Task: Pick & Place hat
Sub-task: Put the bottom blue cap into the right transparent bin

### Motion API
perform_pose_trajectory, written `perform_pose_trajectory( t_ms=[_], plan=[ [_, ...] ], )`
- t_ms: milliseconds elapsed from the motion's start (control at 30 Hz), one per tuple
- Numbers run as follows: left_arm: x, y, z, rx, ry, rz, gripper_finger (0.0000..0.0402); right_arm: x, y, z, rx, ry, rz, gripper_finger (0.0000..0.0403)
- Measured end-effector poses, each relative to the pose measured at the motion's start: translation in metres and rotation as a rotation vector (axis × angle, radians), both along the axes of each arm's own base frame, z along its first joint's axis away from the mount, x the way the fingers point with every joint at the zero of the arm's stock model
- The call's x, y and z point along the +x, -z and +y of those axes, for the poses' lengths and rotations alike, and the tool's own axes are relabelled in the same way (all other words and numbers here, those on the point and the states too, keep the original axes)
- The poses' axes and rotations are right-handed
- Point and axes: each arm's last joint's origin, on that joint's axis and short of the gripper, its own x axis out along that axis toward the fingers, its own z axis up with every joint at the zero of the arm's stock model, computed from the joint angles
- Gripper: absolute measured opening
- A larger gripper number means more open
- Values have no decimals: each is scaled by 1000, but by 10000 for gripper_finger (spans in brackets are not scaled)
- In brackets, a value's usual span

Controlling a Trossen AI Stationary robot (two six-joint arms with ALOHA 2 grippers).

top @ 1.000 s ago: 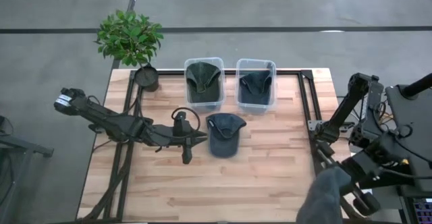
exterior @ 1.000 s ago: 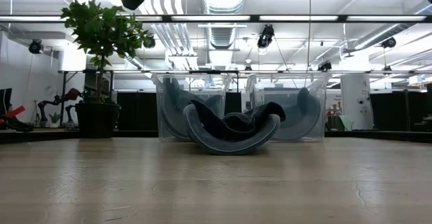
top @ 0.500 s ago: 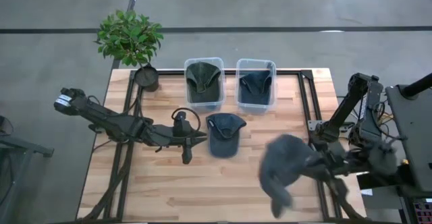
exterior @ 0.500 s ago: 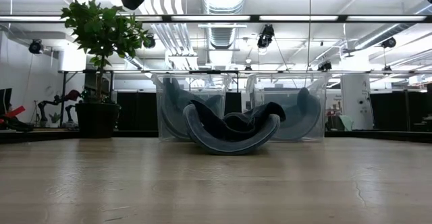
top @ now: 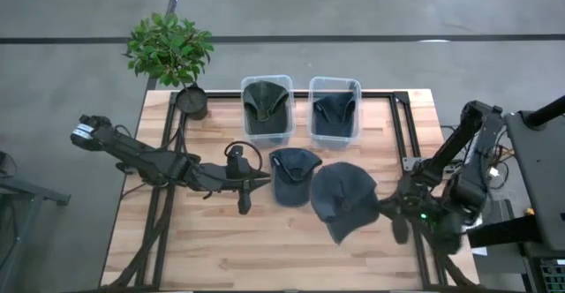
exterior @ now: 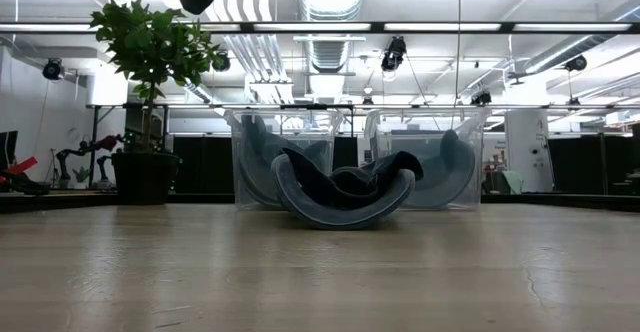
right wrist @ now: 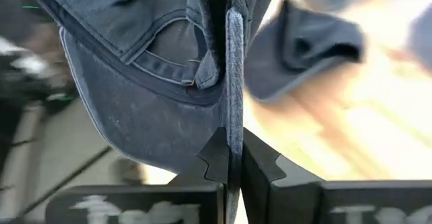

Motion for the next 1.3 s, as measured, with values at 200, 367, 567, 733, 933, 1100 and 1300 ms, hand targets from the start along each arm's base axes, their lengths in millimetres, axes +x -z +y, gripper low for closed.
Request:
perform_pose_trajectory(
  t_ms=[200, 367, 567, 733, 933, 1100, 1300],
  plan=[
    [0, 0, 0, 11, 3, 2, 66, 18, 20, -12, -128, 169, 107, 13],
    [0, 0, 0, 11, 3, 2, 66, 31, 30, -30, -175, 362, 162, 13],
    [0, 0, 0, 11, 3, 2, 66, 32, 23, -60, -148, 582, 114, 13],
    [0, 0, 0, 20, 6, 3, 66, 27, 7, -90, -174, 653, 65, 13],
    [0, 0, 1, 31, 5, 5, 66, 13, -14, -127, -189, 738, 16, 13],
    [1, 0, 4, 32, -6, 5, 66, 10, -33, -148, -213, 747, -47, 13],
    [2, 0, 7, 32, -15, 5, 66, 26, -51, -174, -286, 709, -39, 13]
  ],
)
